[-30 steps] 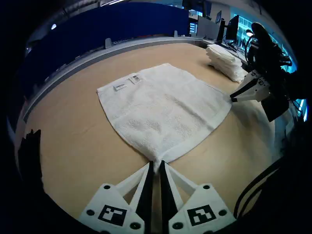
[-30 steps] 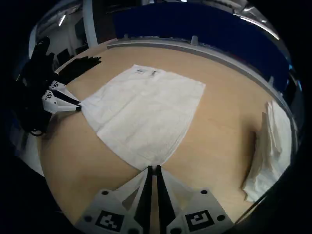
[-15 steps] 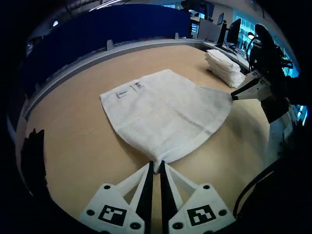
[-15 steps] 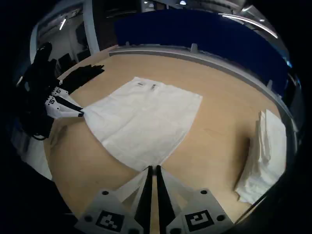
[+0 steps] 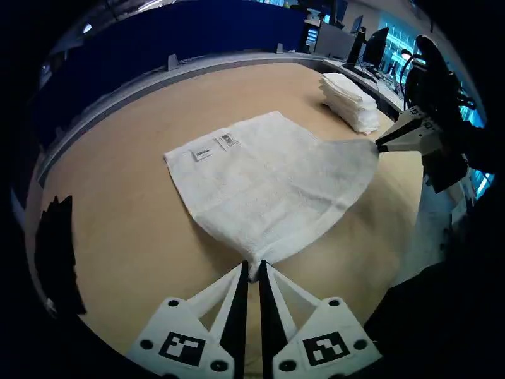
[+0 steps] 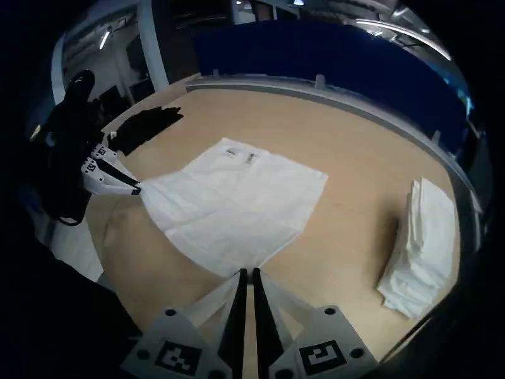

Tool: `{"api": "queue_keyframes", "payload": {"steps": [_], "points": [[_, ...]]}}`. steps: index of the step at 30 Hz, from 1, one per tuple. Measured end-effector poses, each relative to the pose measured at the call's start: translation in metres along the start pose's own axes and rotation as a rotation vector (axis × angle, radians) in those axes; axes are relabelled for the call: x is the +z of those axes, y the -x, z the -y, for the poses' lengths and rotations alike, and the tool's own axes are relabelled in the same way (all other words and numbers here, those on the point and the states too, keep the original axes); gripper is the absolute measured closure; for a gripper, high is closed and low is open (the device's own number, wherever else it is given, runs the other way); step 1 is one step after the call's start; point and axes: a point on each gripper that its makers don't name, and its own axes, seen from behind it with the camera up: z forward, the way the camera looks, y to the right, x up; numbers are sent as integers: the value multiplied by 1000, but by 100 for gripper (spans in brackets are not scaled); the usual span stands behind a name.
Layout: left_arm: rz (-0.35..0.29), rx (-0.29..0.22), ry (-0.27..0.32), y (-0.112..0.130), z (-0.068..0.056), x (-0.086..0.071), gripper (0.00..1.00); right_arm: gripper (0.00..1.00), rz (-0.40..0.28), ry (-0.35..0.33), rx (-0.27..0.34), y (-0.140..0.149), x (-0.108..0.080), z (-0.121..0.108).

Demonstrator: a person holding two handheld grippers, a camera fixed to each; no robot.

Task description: Fold towel

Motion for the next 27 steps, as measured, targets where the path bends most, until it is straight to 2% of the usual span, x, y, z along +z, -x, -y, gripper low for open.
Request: {"api": "queue_keyframes", "payload": {"steps": [7,14,20,27], "points": [[5,-19,5,-6,0,-6,89,93,-1,-7,2,-10,-1,1],[31,-16,13,-24,11,-12,89,93,-19,-9,-9,-35,3,-6],[43,-15,10,-46,24,-8,89,93,-39,-1,-16,-60,9,-21],[56,-84,22,-71,37,1,89,93,-57,16,-21,-88,23,-45]]}}
